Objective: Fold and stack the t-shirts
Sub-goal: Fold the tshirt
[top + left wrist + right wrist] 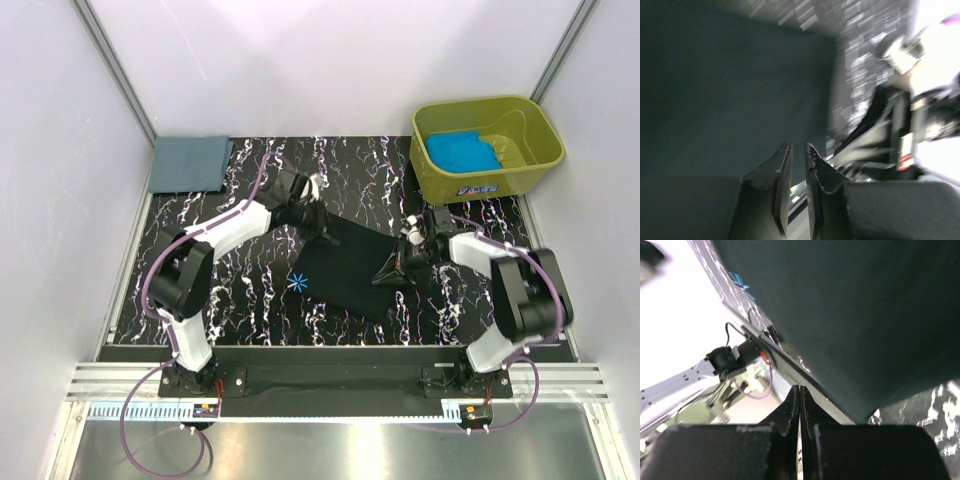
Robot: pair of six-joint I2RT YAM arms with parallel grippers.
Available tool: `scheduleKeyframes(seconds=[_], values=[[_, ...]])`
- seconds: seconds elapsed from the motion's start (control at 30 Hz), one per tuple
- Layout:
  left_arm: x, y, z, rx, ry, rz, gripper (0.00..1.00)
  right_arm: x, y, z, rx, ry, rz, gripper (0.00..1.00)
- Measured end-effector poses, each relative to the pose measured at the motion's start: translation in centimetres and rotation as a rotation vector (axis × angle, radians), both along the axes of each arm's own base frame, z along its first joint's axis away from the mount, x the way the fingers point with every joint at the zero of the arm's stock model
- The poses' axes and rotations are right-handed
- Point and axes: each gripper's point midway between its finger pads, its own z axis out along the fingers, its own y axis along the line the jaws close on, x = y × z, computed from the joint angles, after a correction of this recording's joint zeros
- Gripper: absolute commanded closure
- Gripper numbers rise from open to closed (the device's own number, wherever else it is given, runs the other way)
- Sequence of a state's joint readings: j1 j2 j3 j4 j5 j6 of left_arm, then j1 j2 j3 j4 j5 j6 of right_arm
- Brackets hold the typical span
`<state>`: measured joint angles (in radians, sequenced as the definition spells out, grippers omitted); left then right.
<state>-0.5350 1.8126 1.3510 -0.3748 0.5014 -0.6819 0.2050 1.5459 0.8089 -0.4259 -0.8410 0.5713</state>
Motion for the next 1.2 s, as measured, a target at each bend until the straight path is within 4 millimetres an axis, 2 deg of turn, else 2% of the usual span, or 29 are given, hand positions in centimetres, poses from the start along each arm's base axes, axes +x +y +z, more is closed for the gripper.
scheduleKeyframes(seconds=[0.1,0.17,0.33,0.47,0.5,0.53,0.63,0.8,0.9,0.93,1.0,1.03,1.1,1.13,1.2], values=[[-1.7,2.3,-4.5,0.075,0.101,0.007,0.82,-0.7,0.5,-2.4,0.045,0.072,0.024,1.00],[-2.6,3.7,-6.5,0.113,0.148,0.011,0.82,-1.9,0.4,-3.4,0.061,0.103,0.021,1.00],[-3.9,5.5,-9.3,0.155,0.187,0.006,0.82,-5.2,-0.4,-5.8,0.029,0.191,-0.021,0.98],[-5.7,6.1,-11.2,0.160,0.223,-0.002,0.81,-4.8,-0.9,-6.6,-0.017,0.167,-0.053,0.94],[-5.9,6.2,-11.0,0.149,0.211,-0.003,0.81,-4.6,-1.1,-6.7,-0.037,0.170,-0.059,0.91],[-6.1,6.3,-10.9,0.146,0.200,-0.002,0.81,-4.3,-1.3,-6.7,-0.060,0.176,-0.067,0.84],[-7.5,7.0,-10.8,0.144,0.190,-0.002,0.81,-3.0,-2.0,-6.6,-0.145,0.164,-0.080,0.83],[-9.5,7.9,-10.8,0.147,0.185,0.002,0.79,1.7,-2.7,-6.6,-0.255,0.092,-0.072,0.78],[-9.7,8.6,-10.4,0.163,0.161,0.023,0.72,4.7,-2.6,-6.6,-0.286,0.067,-0.041,0.75],[-9.7,8.8,-10.2,0.174,0.151,0.034,0.63,5.6,-2.7,-6.6,-0.304,0.060,-0.033,0.74],[-9.2,9.4,-9.3,0.192,0.116,0.056,0.56,7.0,-3.1,-6.2,-0.342,0.023,-0.024,0.69],[-8.9,9.9,-8.8,0.199,0.101,0.071,0.50,7.6,-3.4,-5.9,-0.367,0.002,-0.022,0.62],[-7.9,10.9,-7.5,0.213,0.076,0.108,0.47,8.7,-4.0,-5.0,-0.405,-0.034,-0.021,0.52],[-6.9,11.5,-6.7,0.216,0.052,0.134,0.46,9.1,-4.2,-4.5,-0.418,-0.048,-0.018,0.45],[-4.8,12.9,-5.1,0.214,0.005,0.189,0.43,10.3,-4.4,-3.3,-0.432,-0.092,-0.012,0.39]])
